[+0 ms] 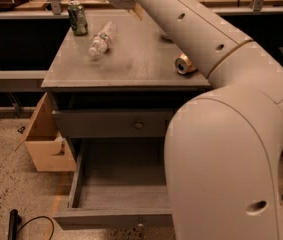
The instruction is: Move water bottle near orange can
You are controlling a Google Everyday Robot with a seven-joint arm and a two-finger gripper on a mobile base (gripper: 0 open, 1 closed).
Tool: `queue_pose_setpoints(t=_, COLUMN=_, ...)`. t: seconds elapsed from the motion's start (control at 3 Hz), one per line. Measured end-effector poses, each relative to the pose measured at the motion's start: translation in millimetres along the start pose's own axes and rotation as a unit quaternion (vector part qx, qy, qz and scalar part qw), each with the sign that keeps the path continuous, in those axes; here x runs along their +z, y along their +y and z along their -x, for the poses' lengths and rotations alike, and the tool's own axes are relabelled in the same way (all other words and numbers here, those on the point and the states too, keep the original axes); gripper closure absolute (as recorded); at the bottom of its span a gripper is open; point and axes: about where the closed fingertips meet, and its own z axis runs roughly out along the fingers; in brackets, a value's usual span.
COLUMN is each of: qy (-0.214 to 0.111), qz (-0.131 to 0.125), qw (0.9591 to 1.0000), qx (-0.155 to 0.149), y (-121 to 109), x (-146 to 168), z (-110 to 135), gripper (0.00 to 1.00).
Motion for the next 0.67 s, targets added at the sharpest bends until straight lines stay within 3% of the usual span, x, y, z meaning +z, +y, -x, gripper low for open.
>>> queue_pose_setpoints(t=0.33, qy=-0.005, qz=-0.016, qw=0.9992, qx=-0.036, y=-12, x=14, z=12, gripper=0.0)
queue_pose_setpoints(t=0.67, qy=-0.029, qz=0.007, qw=0.9983, qx=-0.05, y=-17, x=35, z=26, gripper=0.0)
